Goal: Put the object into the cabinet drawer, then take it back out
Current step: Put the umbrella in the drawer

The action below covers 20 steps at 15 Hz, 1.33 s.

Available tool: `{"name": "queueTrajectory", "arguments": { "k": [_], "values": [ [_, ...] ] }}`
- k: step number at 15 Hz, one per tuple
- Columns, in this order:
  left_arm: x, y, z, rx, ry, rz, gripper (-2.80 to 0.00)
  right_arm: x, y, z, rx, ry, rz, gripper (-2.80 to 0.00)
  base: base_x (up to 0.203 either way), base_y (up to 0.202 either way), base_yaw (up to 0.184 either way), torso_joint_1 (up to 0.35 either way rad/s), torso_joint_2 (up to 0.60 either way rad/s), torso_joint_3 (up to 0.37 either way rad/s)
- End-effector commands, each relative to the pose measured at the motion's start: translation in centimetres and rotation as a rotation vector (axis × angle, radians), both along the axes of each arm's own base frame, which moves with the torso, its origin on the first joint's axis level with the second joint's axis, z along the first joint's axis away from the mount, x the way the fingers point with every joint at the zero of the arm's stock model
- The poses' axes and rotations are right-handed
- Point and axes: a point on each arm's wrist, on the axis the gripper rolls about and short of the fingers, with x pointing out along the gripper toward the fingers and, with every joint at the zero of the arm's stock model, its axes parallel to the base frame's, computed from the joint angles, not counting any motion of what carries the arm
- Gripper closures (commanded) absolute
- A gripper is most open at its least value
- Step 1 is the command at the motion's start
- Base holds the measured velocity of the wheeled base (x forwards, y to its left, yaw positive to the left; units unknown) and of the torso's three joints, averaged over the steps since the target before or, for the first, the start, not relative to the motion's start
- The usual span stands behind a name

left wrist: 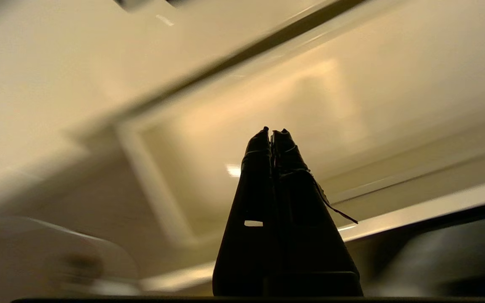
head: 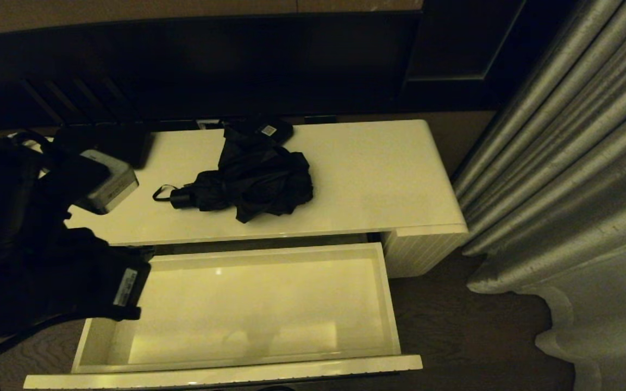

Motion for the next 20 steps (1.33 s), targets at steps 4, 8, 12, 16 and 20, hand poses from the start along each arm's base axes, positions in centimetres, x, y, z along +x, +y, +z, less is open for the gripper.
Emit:
{"name": "queueTrajectory", "arguments": {
  "k": [4,8,12,16,20],
  "values": [
    [0.0,1.2,0.4,0.499,-0.057,-0.247,0.00,0.0,0.0,0.0,0.000,0.001,0.001,0.00,0.000,0.000,0.000,0.000,0.00,0.000],
    [2.8,-0.3,-0.3,0.587,-0.043,-0.318,0.00,0.0,0.0,0.0,0.000,0.001,0.001,0.00,0.000,0.000,0.000,0.000,0.00,0.000],
    [5.4,-1.7,0.5,0.638,-0.058,-0.371,-2.80,0.0,0.0,0.0,0.000,0.001,0.001,0.00,0.000,0.000,0.000,0.000,0.00,0.000],
    [6.8,-2.3,0.9,0.695,-0.059,-0.412,-2.80,0.0,0.0,0.0,0.000,0.001,0.001,0.00,0.000,0.000,0.000,0.000,0.00,0.000],
    [9.2,-1.3,0.2,0.735,0.001,-0.373,-2.80,0.0,0.0,0.0,0.000,0.001,0.001,0.00,0.000,0.000,0.000,0.000,0.00,0.000]
  ]
}}
